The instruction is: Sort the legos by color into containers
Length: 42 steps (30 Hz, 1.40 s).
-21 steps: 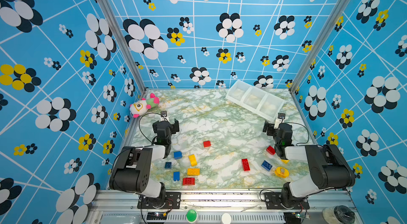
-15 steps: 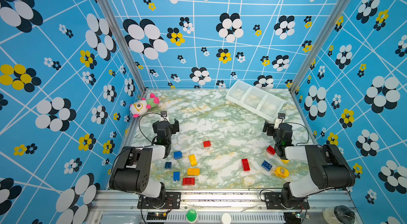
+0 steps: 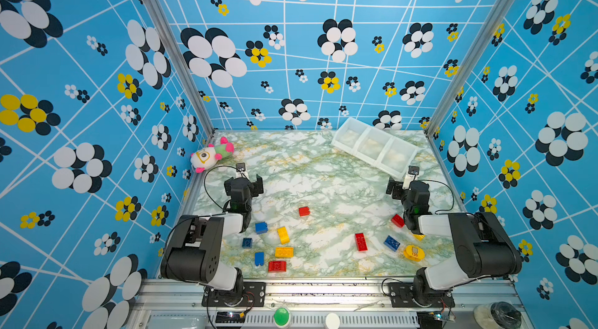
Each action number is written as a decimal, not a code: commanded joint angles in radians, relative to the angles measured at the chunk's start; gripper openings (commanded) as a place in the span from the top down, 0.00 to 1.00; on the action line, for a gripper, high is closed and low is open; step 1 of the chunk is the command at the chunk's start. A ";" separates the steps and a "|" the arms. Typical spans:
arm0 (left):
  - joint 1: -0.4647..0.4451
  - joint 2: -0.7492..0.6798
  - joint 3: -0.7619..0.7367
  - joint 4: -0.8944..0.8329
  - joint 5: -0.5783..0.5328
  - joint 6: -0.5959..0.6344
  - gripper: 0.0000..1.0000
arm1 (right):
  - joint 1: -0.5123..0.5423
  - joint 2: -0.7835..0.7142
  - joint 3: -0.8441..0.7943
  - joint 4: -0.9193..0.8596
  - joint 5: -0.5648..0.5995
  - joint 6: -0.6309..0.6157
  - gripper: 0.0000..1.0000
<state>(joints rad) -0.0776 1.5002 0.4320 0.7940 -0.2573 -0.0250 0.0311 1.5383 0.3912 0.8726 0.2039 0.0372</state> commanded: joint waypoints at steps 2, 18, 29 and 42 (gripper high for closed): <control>0.009 0.008 -0.007 0.020 0.013 -0.001 0.01 | -0.005 0.003 -0.005 0.023 0.009 0.006 0.01; 0.007 -0.117 0.218 -0.466 0.001 -0.034 0.01 | 0.014 -0.084 0.444 -0.844 0.071 0.194 0.01; 0.001 -0.106 0.318 -0.616 0.061 -0.173 0.01 | 0.027 0.297 1.038 -1.312 -0.006 0.333 0.01; -0.013 -0.068 0.347 -0.650 0.095 -0.209 0.01 | 0.057 0.684 1.538 -1.571 -0.033 0.371 0.10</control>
<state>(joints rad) -0.0834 1.4193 0.7536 0.1749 -0.1818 -0.2157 0.0727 2.1834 1.8725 -0.5987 0.1764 0.3836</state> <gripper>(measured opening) 0.992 0.907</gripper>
